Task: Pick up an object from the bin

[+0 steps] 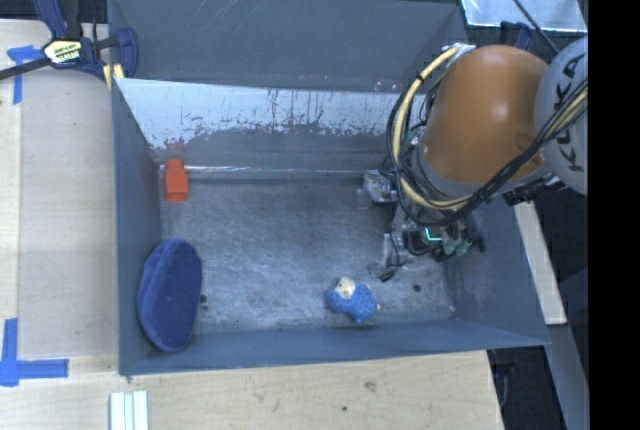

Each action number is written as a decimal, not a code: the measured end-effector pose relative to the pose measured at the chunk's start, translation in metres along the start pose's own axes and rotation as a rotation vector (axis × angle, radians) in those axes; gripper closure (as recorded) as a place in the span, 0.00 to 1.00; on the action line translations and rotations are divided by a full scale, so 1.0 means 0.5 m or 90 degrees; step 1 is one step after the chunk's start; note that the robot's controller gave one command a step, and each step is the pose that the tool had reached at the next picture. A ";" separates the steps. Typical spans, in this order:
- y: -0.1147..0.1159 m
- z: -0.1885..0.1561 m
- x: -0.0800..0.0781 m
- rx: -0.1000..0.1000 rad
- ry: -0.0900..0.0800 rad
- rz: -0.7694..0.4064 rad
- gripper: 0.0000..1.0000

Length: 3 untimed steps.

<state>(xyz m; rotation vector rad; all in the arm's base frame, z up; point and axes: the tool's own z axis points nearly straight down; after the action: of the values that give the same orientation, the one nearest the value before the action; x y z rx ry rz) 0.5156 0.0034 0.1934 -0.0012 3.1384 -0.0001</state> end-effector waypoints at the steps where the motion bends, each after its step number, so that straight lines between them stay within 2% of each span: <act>1: 0.012 0.250 0.070 0.001 0.007 0.213 0.00; 2: -0.044 0.186 0.064 0.000 -0.001 -0.120 0.00; 3: 0.029 0.181 0.048 0.000 -0.002 -0.123 0.00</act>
Offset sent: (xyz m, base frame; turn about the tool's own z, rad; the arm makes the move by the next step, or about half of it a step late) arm -0.0330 0.0061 -0.1234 0.3344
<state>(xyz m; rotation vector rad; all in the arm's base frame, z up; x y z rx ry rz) 0.4919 0.0180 0.1026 -0.3028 3.1214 0.0003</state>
